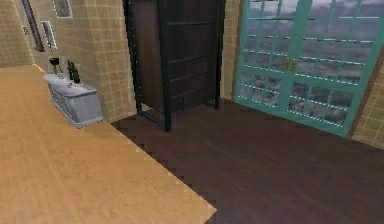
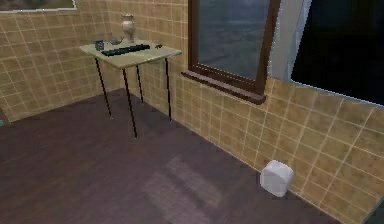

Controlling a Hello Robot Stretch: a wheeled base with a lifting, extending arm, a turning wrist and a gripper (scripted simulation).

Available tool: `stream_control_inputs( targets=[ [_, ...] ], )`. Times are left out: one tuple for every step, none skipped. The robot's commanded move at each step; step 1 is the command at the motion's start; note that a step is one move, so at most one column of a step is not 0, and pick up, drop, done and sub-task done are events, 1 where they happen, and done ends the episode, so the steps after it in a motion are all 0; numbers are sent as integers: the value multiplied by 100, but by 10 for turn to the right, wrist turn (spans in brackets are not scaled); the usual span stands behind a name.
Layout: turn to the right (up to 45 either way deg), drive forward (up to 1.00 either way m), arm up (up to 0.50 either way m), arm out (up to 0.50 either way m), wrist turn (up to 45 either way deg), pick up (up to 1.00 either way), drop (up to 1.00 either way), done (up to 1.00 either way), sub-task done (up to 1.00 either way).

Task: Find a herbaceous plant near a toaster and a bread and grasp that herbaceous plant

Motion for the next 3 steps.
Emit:
stream_control_inputs(
  targets=[
    [0,35,0,0,0,0,0,0,0],
    [-420,0,0,0,0,0,0,0,0],
    [0,55,0,0,0,0,0,0,0]
  ],
)
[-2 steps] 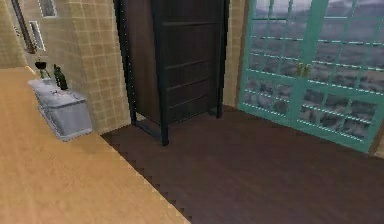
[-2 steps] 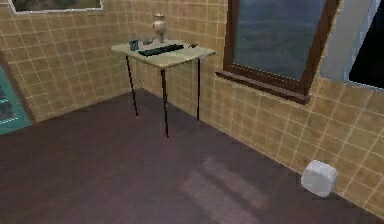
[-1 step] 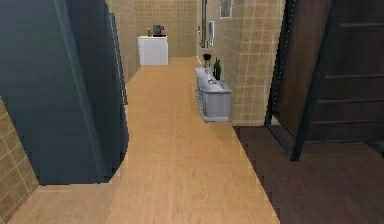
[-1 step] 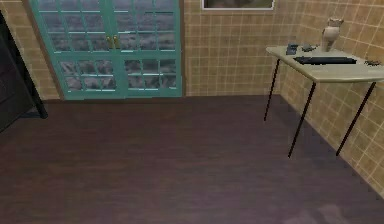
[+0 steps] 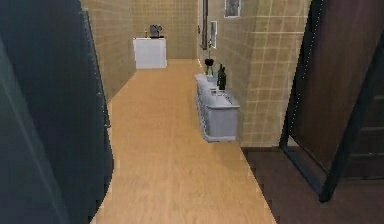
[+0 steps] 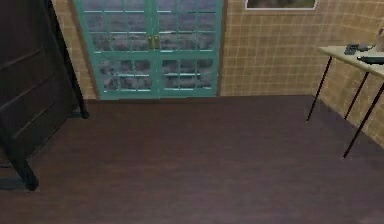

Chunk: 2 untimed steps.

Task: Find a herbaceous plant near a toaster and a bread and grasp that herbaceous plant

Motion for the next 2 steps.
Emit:
stream_control_inputs(
  targets=[
    [-120,0,0,0,0,0,0,0,0],
    [0,100,0,0,0,0,0,0,0]
  ],
)
